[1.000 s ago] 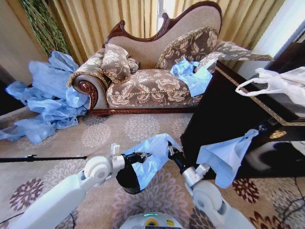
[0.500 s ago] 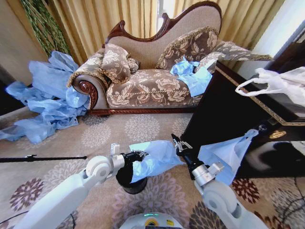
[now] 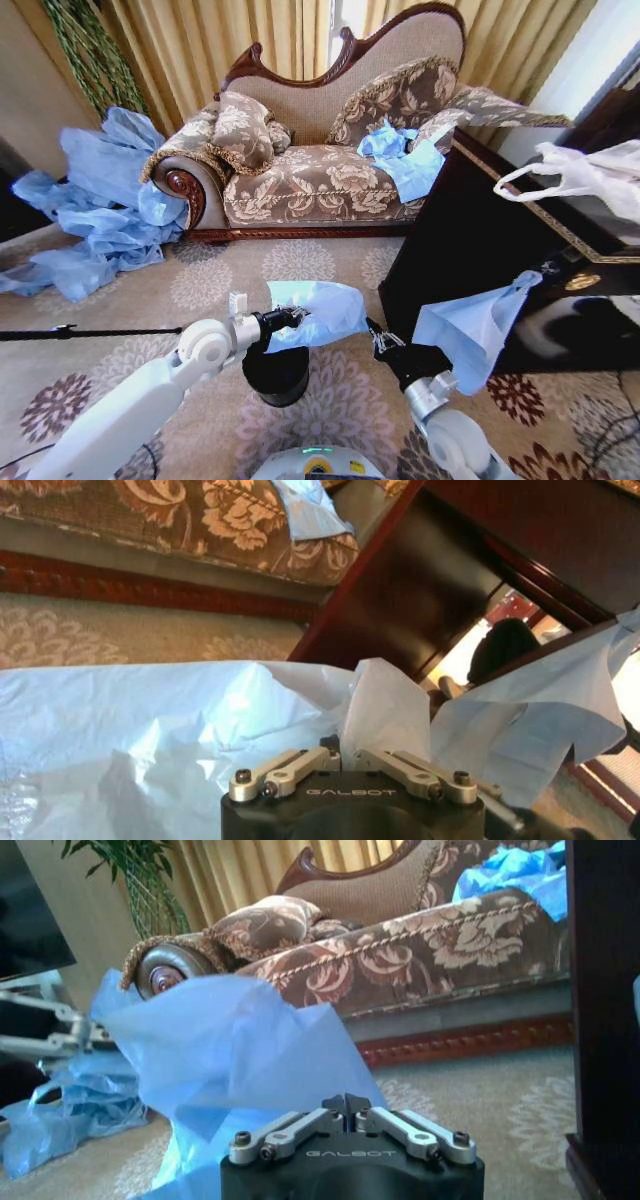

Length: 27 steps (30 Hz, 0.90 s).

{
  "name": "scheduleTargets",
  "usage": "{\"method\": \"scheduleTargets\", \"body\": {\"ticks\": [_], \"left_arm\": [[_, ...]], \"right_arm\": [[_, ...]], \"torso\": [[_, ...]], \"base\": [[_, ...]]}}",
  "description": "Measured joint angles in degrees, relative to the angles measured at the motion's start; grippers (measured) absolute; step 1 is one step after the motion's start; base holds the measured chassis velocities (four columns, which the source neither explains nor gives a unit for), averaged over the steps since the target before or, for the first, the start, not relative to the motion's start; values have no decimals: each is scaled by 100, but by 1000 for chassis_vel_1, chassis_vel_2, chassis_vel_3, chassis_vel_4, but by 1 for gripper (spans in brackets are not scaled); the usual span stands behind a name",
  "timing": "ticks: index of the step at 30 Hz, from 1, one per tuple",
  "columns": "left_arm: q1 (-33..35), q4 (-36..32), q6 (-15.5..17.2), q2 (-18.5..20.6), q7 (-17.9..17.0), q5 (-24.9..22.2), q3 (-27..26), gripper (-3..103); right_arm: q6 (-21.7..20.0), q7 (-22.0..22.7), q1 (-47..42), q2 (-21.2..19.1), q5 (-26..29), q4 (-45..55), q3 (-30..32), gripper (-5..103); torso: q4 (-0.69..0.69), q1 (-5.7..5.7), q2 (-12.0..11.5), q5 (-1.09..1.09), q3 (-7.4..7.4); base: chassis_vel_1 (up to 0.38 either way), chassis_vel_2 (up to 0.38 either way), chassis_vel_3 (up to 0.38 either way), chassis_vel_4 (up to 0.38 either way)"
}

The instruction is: Place a garbage bag over the trash bin.

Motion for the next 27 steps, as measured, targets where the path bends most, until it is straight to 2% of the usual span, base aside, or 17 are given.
{"method": "scheduleTargets", "body": {"ticks": [6, 10, 19, 21, 22, 24, 25, 26, 27], "left_arm": [[-107, 6, 2, 27, 16, -63, 67, 0], [-156, 46, 16, 24, 81, -2, 166, 0], [-28, 21, 25, -38, 214, 239, 252, 0], [-3, -11, 25, 1, 292, 311, 256, 0], [-3, -11, 25, 1, 292, 311, 256, 0], [24, -15, -14, 41, 452, 467, 256, 0], [24, -15, -14, 41, 452, 467, 256, 0], [29, -13, -69, 67, 614, 581, 255, 0], [29, -13, -69, 67, 614, 581, 255, 0]], "right_arm": [[20, 87, 281, 72, -68, -83, -398, 0], [-12, 223, 442, -66, 2, 164, -608, 0], [-302, 321, 922, -761, 570, 455, -687, 0], [-469, 380, 1177, -1156, 937, 514, -864, 0], [-469, 380, 1177, -1156, 937, 514, -864, 0], [-739, 493, 1404, -1640, 1489, 615, -1098, 0], [-739, 493, 1404, -1640, 1489, 615, -1098, 0], [-917, 557, 1584, -1937, 1885, 669, -1254, 0], [-917, 557, 1584, -1937, 1885, 669, -1254, 0]], "torso": [[0, 0, 0, 1, 0], [0, 0, 0, 1, 0], [0, 0, 0, 3, 0], [0, 0, 0, 2, 0], [0, 0, 0, 2, 0], [1, 0, 0, 1, 0], [1, 0, 0, 1, 0], [-1, 0, 0, 0, 0], [-1, 0, 0, 0, 0]], "base": [[0, 0, 0, 0], [0, 0, 0, 0], [0, 0, 0, 0], [0, 0, 0, 0], [0, 0, 0, 0], [0, 0, 0, 0], [0, 0, 0, 0], [0, 0, 0, 0], [0, 0, 0, 0]]}}
